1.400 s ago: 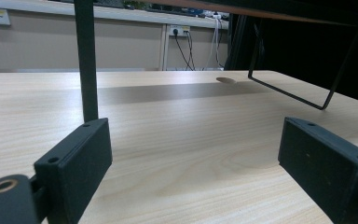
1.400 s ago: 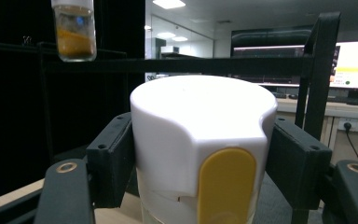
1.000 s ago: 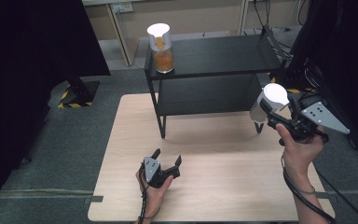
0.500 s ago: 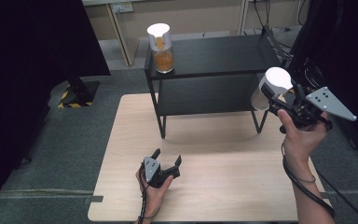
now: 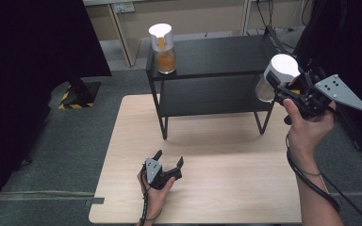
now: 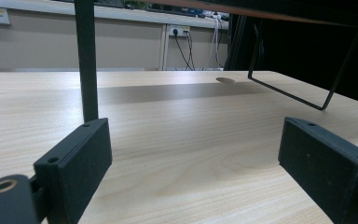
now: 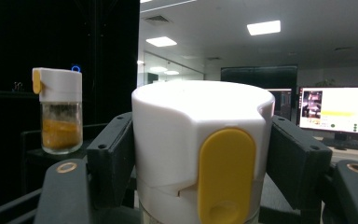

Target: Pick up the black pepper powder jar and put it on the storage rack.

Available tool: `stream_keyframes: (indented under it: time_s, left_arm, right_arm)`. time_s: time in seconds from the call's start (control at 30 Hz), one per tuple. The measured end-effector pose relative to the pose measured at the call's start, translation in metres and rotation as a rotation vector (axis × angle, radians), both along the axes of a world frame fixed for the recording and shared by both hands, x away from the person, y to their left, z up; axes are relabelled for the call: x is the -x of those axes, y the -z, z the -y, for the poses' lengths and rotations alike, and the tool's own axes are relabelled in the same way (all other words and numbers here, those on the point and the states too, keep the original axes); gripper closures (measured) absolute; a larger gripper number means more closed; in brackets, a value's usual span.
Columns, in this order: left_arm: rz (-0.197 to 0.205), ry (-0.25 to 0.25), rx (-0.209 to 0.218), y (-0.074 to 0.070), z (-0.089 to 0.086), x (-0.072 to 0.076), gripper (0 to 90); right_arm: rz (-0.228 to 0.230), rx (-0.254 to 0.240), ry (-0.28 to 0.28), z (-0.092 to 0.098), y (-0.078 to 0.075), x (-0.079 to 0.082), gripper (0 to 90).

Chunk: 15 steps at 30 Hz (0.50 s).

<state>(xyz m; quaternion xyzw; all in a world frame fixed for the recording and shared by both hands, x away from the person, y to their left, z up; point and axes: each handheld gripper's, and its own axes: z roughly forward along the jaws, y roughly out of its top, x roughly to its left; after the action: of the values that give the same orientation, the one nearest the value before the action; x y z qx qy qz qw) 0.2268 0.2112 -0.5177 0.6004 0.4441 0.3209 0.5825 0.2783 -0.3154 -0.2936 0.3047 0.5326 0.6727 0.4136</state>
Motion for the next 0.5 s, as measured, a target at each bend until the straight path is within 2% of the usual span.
stream_keyframes:
  time_s: [0.5]
  left_arm:
    - [-0.003, 0.0, 0.003, 0.0, 0.0, -0.001, 9.0]
  right_arm:
    - [0.029, -0.009, 0.001, -0.005, -0.022, -0.007, 30.7]
